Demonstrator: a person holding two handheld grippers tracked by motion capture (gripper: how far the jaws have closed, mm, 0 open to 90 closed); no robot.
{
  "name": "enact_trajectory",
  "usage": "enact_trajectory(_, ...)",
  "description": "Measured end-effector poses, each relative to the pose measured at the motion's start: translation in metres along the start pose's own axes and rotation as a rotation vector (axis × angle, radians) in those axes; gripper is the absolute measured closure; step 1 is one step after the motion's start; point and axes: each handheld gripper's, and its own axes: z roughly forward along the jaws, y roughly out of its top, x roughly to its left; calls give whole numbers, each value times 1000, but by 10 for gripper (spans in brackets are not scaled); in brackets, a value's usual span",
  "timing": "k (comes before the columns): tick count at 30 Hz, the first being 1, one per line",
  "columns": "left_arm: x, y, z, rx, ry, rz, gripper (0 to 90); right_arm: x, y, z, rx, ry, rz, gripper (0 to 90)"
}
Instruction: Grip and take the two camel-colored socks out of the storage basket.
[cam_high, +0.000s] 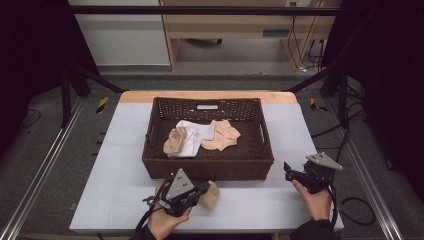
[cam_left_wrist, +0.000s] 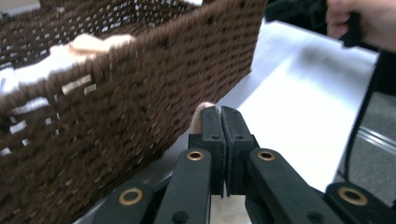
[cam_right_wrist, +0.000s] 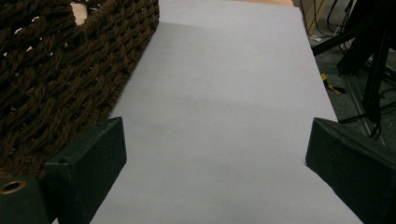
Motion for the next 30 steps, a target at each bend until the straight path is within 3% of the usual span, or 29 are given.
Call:
enact_trajectory(10, 7, -25, 21, 86, 25, -24, 872, 3, 0, 2, 13, 7, -7, 55)
enact_trajectory(14, 9, -31, 26, 103, 28, -27, 792, 3, -1, 3, 19, 9, -12, 55)
enact_trajectory(19, 3, -25, 20, 74, 51, -14, 686, 2, -1, 2, 14, 13, -4, 55)
enact_trajectory(21, 3, -19, 13, 35, 69, -25, 612, 2, 0, 2, 13, 16, -1, 55)
enact_trajectory(25, 6, -12, 2, -3, 93, -31, 573, 1, 0, 1, 9, 14, 6, 54)
enact_trajectory(30, 9, -8, -4, -26, 93, -42, 570, 2, 0, 1, 4, 16, 5, 54)
